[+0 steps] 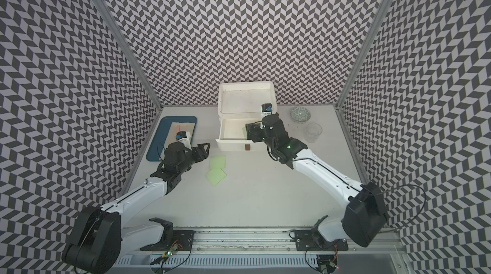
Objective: Please put the sticky notes in the drawer by color
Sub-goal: Place the sticky notes in the drawer.
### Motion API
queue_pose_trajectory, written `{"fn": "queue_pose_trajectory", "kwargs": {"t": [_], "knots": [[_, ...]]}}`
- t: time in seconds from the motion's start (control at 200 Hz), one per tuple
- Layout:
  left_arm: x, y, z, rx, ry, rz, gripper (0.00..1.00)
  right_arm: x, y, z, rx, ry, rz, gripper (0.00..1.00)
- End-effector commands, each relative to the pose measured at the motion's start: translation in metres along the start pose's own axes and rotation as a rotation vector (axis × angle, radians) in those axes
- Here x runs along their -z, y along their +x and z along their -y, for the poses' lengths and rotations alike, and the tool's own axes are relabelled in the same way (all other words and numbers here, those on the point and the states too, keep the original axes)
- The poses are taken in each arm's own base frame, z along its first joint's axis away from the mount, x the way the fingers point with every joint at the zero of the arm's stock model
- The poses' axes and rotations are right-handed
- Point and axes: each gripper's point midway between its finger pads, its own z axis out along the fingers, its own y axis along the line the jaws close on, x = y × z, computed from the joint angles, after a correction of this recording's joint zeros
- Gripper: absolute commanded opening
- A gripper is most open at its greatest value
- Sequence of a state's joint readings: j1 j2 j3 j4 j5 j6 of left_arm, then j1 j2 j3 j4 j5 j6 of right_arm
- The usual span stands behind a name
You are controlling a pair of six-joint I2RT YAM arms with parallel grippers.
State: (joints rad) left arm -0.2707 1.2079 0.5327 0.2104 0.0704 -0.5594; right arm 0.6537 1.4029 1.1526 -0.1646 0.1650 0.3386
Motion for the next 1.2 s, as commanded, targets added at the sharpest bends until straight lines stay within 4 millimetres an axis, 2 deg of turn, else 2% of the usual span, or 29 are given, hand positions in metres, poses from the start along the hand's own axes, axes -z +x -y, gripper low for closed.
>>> {"fn": "queue_pose_trajectory", "kwargs": {"t": [0.0,0.1,0.2,0.265,0.376,0.516,0.591,0.676,0.821,1.032,1.127,1.152,1.197], "knots": [[-0.007,0.004,-0.005,0.035,-0.055,-0.057,0.74,0.008,-0.005,-0.002,-0.001,-0.023,0.043,0.87],[-0.010,0.014,-0.004,0.056,-0.054,-0.121,0.74,0.018,0.009,-0.018,-0.020,-0.142,0.027,0.87],[-0.011,0.024,-0.011,0.081,-0.095,-0.167,0.74,0.027,0.023,-0.032,-0.002,-0.237,0.082,0.87],[-0.014,0.034,-0.019,0.104,-0.138,-0.215,0.74,0.029,0.028,-0.024,0.027,-0.204,0.109,0.87],[-0.025,0.059,-0.025,0.103,-0.195,-0.357,0.74,0.039,0.021,-0.005,0.053,-0.104,0.143,0.87],[-0.037,0.091,-0.020,0.017,-0.244,-0.539,0.73,0.062,0.012,0.002,0.044,-0.099,0.224,0.87],[-0.043,0.101,-0.014,-0.045,-0.252,-0.596,0.73,0.074,0.007,0.004,0.029,-0.118,0.292,0.87],[-0.046,0.105,-0.006,-0.108,-0.254,-0.623,0.72,0.084,0.005,0.007,0.018,-0.123,0.328,0.87],[-0.045,0.104,-0.019,-0.244,-0.392,-0.637,0.75,0.085,0.006,0.011,0.022,-0.103,0.325,0.87],[-0.046,0.123,-0.037,-0.281,-0.448,-0.712,0.79,0.084,0.006,0.010,0.017,-0.103,0.322,0.87],[-0.046,0.123,-0.032,-0.272,-0.421,-0.699,0.80,0.083,0.007,0.011,0.015,-0.102,0.320,0.87],[-0.046,0.122,-0.031,-0.266,-0.420,-0.692,0.85,0.083,0.006,0.010,0.015,-0.104,0.322,0.88],[-0.046,0.123,-0.030,-0.257,-0.409,-0.686,0.86,0.082,0.008,0.011,0.014,-0.103,0.318,0.87]]}}
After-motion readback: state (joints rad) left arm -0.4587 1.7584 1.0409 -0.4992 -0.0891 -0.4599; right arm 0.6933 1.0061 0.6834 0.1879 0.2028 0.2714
